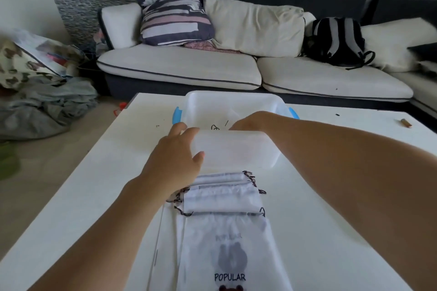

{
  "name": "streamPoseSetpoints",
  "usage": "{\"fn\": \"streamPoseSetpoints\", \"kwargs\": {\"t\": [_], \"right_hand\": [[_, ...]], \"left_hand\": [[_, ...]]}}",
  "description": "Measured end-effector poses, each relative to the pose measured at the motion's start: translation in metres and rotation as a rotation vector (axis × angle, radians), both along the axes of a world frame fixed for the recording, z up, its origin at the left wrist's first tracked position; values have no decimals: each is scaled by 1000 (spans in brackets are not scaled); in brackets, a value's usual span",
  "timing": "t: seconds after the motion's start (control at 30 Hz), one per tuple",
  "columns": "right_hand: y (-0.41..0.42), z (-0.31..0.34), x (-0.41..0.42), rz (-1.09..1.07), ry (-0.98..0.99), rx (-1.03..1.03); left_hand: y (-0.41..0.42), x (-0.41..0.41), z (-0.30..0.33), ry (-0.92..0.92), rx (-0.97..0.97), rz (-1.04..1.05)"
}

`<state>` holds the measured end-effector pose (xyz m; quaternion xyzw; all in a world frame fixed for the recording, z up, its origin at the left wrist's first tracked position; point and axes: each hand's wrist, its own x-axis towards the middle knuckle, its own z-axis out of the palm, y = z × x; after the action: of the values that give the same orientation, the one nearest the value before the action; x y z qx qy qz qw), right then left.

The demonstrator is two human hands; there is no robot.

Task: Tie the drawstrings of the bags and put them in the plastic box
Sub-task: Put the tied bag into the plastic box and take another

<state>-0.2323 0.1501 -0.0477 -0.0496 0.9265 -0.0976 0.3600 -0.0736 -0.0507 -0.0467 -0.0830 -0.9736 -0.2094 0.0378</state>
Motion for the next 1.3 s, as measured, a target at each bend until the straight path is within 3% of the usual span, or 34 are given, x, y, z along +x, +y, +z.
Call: {"fn": "streamPoseSetpoints", "kwargs": {"t": [0.07,0.17,0.2,0.27,0.33,0.4,0.53,0.67,0.8,0.97,1.1,1.3], "right_hand": [[0,14,10,-10,213,-159],[-6,42,55,-125,885,-508],[-10,47,79,-98,965,-573],[-10,42,132,102,680,-479],[-3,11,168,233,328,-165],[9,-28,179,262,310,39],[26,-61,181,172,333,-75],[38,-34,183,227,390,-214],[52,57,195,50,517,-521],[79,75,215,-295,776,-896],[90,58,216,-614,566,-1292],[109,45,214,-648,461,-1278]], "left_hand": [[1,0,3,75,59,2],[4,3,8,139,58,52],[2,4,8,84,18,63],[1,7,3,-160,-117,35],[3,12,-4,-405,-300,-56],[9,20,-8,-538,-425,-161],[7,32,-8,-594,-426,-216],[3,35,-7,-519,-246,-207],[7,30,10,-301,362,-210],[20,27,38,-102,803,-148],[33,27,38,-186,1054,-130],[49,29,35,-179,1176,-88]]}}
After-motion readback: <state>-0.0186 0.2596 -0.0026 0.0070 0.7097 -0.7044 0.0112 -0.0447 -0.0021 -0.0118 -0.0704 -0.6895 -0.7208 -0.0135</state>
